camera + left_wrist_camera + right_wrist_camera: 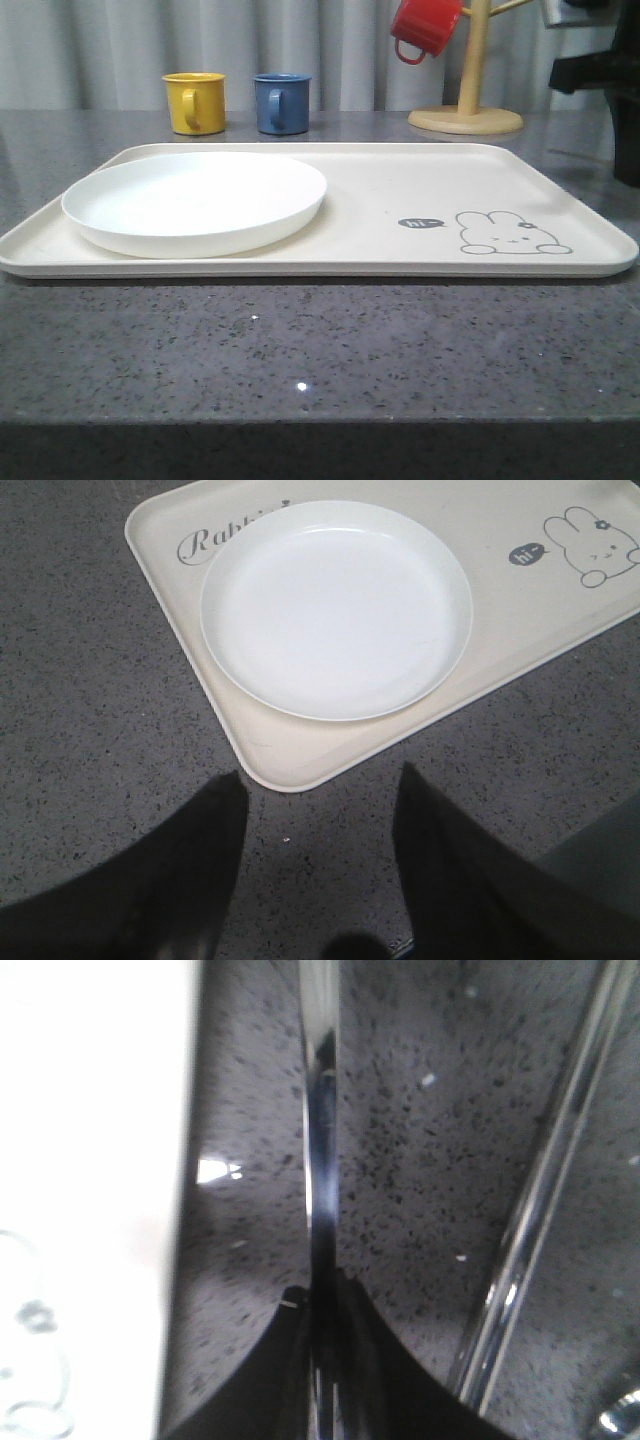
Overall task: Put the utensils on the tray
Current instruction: 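Grasp the steel fork with the right gripper, then carry the fork over the tray and lower it beside the bunny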
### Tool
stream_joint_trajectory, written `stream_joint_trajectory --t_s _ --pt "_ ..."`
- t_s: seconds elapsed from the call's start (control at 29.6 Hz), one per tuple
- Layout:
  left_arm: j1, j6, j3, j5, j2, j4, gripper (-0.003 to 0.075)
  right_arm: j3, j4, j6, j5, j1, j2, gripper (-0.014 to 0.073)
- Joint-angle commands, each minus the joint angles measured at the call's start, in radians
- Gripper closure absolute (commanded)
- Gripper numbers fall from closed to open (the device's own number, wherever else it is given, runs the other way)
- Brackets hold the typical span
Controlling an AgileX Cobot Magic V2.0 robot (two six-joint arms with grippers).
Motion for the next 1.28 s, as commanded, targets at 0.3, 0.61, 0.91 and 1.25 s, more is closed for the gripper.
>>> stream_joint_trajectory --t_s 0.3,0.61,0.91,1.25 --pt "-0.008 -0.012 -0.025 -0.057 -0.004 0.007 0.0385 -0.162 0.043 0.009 0.074 0.186 -0.086 0.0589" --pt "-0.008 -0.012 -0.025 -0.057 -0.004 0.007 0.0385 -0.169 0.055 0.131 0.002 0.295 -0.079 0.0589" --pt "-0.008 -0.012 -0.025 -0.057 -0.004 0.007 0.0385 -0.169 0.055 0.306 -0.031 0.320 -0.033 0.0589" --pt "-0.008 -0.012 -0.025 -0.057 -0.004 0.007 0.0385 -0.169 0.056 0.426 -0.103 0.326 0.047 0.0589"
